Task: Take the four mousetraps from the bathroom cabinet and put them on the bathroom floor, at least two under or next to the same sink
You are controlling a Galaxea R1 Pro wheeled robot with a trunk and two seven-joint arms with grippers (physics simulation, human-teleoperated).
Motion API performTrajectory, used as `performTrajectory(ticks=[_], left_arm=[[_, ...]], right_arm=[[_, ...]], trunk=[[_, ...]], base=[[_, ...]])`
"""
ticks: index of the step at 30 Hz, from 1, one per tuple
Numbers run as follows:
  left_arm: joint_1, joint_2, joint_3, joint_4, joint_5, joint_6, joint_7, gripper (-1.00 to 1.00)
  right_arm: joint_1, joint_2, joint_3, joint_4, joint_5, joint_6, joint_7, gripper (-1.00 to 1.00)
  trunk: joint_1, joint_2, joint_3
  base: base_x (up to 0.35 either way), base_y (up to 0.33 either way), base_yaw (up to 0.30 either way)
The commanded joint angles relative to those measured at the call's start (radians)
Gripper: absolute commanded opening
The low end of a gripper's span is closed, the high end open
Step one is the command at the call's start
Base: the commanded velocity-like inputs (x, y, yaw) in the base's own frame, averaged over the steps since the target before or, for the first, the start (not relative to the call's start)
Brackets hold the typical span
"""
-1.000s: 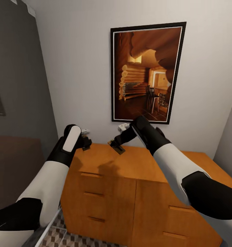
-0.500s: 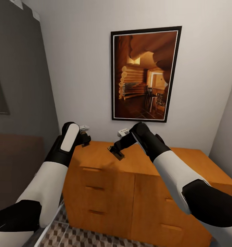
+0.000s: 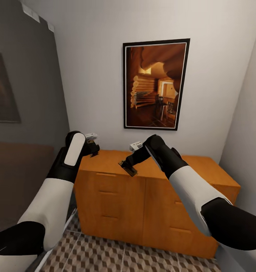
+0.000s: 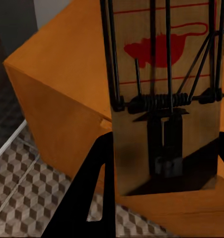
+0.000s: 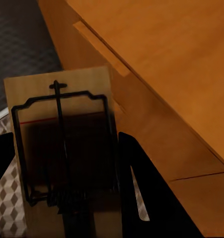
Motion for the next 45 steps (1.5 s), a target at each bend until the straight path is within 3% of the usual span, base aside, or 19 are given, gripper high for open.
performTrajectory(ticks=[1, 7, 13, 16, 17, 19, 20, 21, 24, 26, 27, 28, 29, 30, 33, 35, 38, 41, 45], left_arm=[[0.001, 0.000, -0.001, 0.000, 0.009, 0.003, 0.010, -1.00], [0.054, 0.001, -0.001, 0.002, 0.007, 0.003, 0.010, -1.00], [0.157, 0.004, -0.001, 0.002, 0.006, 0.003, 0.009, -1.00], [0.234, 0.005, -0.001, 0.012, 0.006, -0.002, 0.003, -1.00], [0.283, 0.006, -0.001, 0.053, 0.006, -0.008, -0.002, -1.00], [0.324, 0.009, -0.001, 0.130, 0.004, -0.015, -0.007, -1.00], [0.348, 0.013, 0.000, 0.198, 0.004, -0.041, -0.011, -1.00], [0.353, 0.016, 0.000, 0.223, 0.003, -0.059, -0.012, -1.00], [0.369, 0.041, 0.000, 0.385, 0.001, -0.225, -0.032, -1.00], [0.373, 0.051, -0.001, 0.511, -0.008, -0.322, -0.103, -1.00], [0.374, 0.057, -0.002, 0.599, -0.019, -0.370, -0.184, -1.00], [0.374, 0.059, -0.002, 0.628, -0.025, -0.384, -0.215, -1.00], [0.374, 0.064, -0.002, 0.681, -0.044, -0.412, -0.277, -1.00], [0.375, 0.071, -0.003, 0.800, -0.109, -0.508, -0.410, -1.00], [0.375, 0.073, -0.003, 0.930, -0.183, -0.640, -0.501, -1.00], [0.375, 0.074, -0.002, 1.014, -0.211, -0.715, -0.534, -1.00], [0.377, 0.074, -0.002, 1.082, -0.217, -0.786, -0.548, -1.00], [0.422, 0.074, -0.002, 1.105, -0.218, -0.851, -0.553, -1.00], [0.497, 0.087, -0.002, 1.111, -0.217, -0.896, -0.555, -1.00]], right_arm=[[-0.001, 0.000, 0.000, -0.001, 0.007, 0.003, 0.007, -1.00], [0.002, -0.003, 0.001, 0.001, -0.002, 0.003, 0.009, -1.00], [0.020, -0.034, 0.002, 0.012, -0.003, 0.003, 0.010, -1.00], [0.090, -0.056, 0.002, 0.029, -0.004, 0.003, 0.013, -1.00], [0.169, -0.069, 0.001, 0.040, 0.000, 0.003, 0.011, -1.00], [0.263, -0.081, 0.001, 0.047, 0.003, 0.003, 0.007, -1.00], [0.335, -0.096, 0.001, 0.051, 0.003, 0.003, 0.004, -1.00], [0.361, -0.103, 0.001, 0.055, 0.003, 0.003, 0.003, -1.00], [0.480, -0.141, 0.001, 0.113, 0.002, -0.097, 0.001, -1.00], [0.517, -0.154, 0.001, 0.200, 0.001, -0.172, 0.001, -1.00], [0.530, -0.158, 0.001, 0.278, 0.001, -0.231, 0.000, -1.00], [0.533, -0.159, 0.001, 0.306, 0.002, -0.253, 0.000, -1.00], [0.537, -0.160, 0.001, 0.363, 0.002, -0.299, -0.001, -1.00], [0.541, -0.162, 0.000, 0.492, 0.002, -0.417, -0.015, -1.00], [0.543, -0.162, 0.000, 0.631, -0.002, -0.546, -0.057, -1.00], [0.543, -0.162, 0.000, 0.719, -0.006, -0.647, -0.095, -1.00], [0.548, -0.161, -0.001, 0.755, -0.011, -0.710, -0.126, -1.00], [0.578, -0.160, -0.001, 0.765, -0.050, -0.748, -0.170, -1.00], [0.660, -0.156, 0.000, 0.767, -0.117, -0.840, -0.327, -1.00]], trunk=[[-0.001, -0.001, -0.001], [-0.001, -0.001, -0.001], [-0.001, -0.001, -0.001], [-0.001, -0.001, -0.001], [-0.001, -0.001, -0.001], [-0.001, -0.001, -0.001], [-0.001, -0.001, -0.001], [-0.001, -0.001, -0.001], [-0.001, -0.001, -0.001], [-0.001, -0.001, -0.001], [-0.001, -0.001, -0.001], [-0.001, -0.001, -0.001], [-0.001, -0.001, -0.001], [-0.001, -0.001, -0.001], [-0.001, -0.001, -0.001], [-0.001, -0.001, -0.001], [-0.001, -0.001, -0.001], [-0.001, -0.001, -0.001], [-0.001, -0.001, -0.001]], base=[[-0.346, 0.000, 0.000], [-0.346, 0.000, 0.000], [-0.346, 0.000, 0.000], [-0.346, 0.000, 0.000], [-0.347, 0.000, 0.000], [-0.347, 0.000, 0.000], [-0.347, 0.000, 0.000], [-0.347, 0.000, 0.000], [-0.347, 0.000, 0.000], [-0.347, 0.000, 0.000], [-0.347, 0.000, 0.000], [-0.347, 0.000, 0.000], [-0.347, 0.000, 0.000], [-0.346, 0.000, 0.000], [-0.346, 0.000, 0.000], [-0.346, 0.000, 0.000], [-0.347, 0.000, 0.000], [-0.347, 0.000, 0.000], [-0.347, 0.000, 0.000]])
